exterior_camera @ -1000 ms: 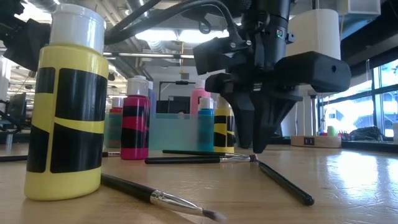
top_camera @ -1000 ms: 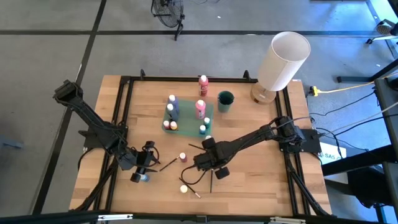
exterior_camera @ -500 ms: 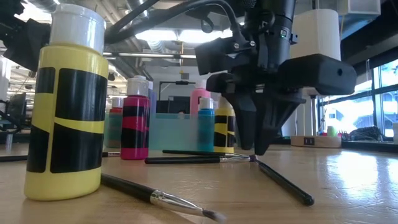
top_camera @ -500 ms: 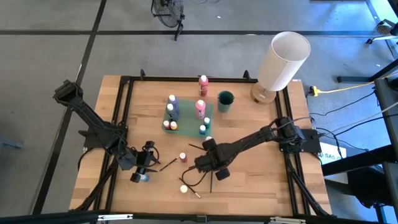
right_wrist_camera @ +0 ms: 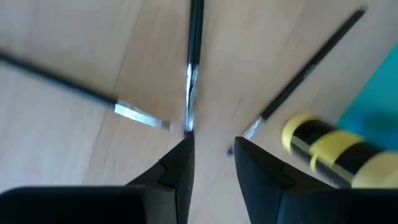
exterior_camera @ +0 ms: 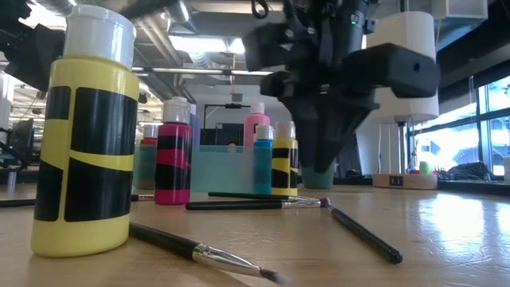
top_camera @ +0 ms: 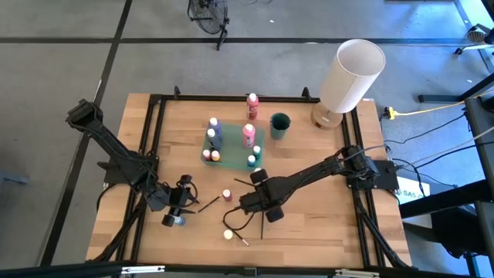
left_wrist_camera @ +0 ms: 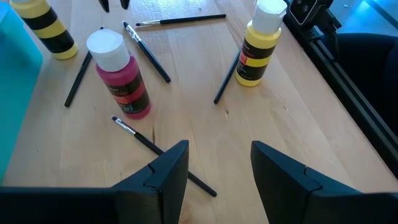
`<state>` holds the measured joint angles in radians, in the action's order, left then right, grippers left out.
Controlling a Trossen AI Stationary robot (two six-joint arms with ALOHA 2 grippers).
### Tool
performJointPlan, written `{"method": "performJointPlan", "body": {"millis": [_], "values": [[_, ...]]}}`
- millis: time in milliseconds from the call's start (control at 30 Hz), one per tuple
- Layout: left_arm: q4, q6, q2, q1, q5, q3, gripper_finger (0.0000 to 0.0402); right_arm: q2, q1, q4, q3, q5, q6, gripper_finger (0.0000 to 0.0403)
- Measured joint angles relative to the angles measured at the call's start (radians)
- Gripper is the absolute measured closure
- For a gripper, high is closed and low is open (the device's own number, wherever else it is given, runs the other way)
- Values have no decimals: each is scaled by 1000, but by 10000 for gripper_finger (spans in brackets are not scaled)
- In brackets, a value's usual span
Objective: Pick & Place Paint Supplies
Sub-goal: Put the black paint brush into the dark green cup
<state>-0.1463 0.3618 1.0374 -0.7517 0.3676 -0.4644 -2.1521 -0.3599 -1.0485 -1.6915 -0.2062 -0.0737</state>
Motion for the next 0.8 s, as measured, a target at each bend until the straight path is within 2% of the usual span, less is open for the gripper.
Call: {"method": "performJointPlan", "body": {"millis": [200,333,800], "values": [[-1,0,0,0,-2,0,233,0,-15,-112,-16,0,40,287],[-8,1,0,0,-3,0,233,0,-28,-96,11,37,53,287],[-7,2,0,0,-3,0,233,0,-34,-2,22,50,58,287]]}}
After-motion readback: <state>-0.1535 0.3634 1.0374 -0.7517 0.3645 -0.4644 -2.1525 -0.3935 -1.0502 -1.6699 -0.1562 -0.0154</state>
